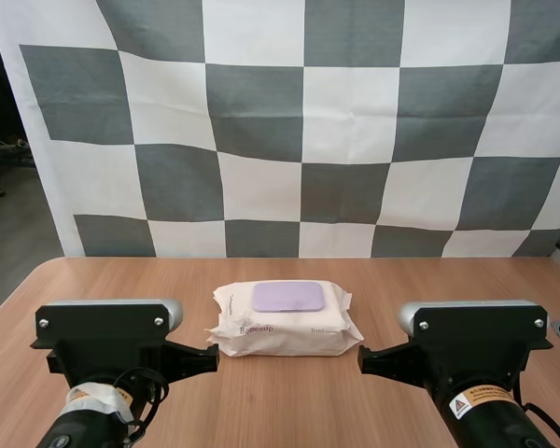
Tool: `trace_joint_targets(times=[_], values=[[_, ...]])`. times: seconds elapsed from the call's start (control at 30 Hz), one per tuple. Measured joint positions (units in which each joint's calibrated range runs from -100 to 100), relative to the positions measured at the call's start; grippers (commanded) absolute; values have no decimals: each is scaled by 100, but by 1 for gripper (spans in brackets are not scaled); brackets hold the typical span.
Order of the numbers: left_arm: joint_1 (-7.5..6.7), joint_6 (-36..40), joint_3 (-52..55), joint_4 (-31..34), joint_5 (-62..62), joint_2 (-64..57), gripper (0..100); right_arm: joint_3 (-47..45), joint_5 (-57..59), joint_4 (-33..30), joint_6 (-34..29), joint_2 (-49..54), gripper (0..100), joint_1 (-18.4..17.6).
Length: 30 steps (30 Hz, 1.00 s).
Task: Open the wet wipes lid
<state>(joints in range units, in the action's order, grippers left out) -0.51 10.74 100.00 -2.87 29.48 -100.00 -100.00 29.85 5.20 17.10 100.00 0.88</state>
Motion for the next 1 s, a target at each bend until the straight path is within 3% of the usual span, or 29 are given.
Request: trace_joint_targets(times=[0.2,0.27,0.47,0.7,0.83,1.0], values=[[0,0,0,0,-109,0,0,0,-70,477,0,0,0,0],[0,-192,0,188,-882,0,0,0,-537,768,0,0,0,0],[0,-744,0,286,-2477,0,0,0,-2070,818,0,0,0,0],[0,-786,-25,529,-4289,0,0,0,-3940,845,0,0,0,0],[0,-827,-463,529,-5410,0,0,11,-4981,548,-10,0,0,0],[0,-848,-1416,529,-6536,118,0,679,-6308,-333,-10,-39,0,0]])
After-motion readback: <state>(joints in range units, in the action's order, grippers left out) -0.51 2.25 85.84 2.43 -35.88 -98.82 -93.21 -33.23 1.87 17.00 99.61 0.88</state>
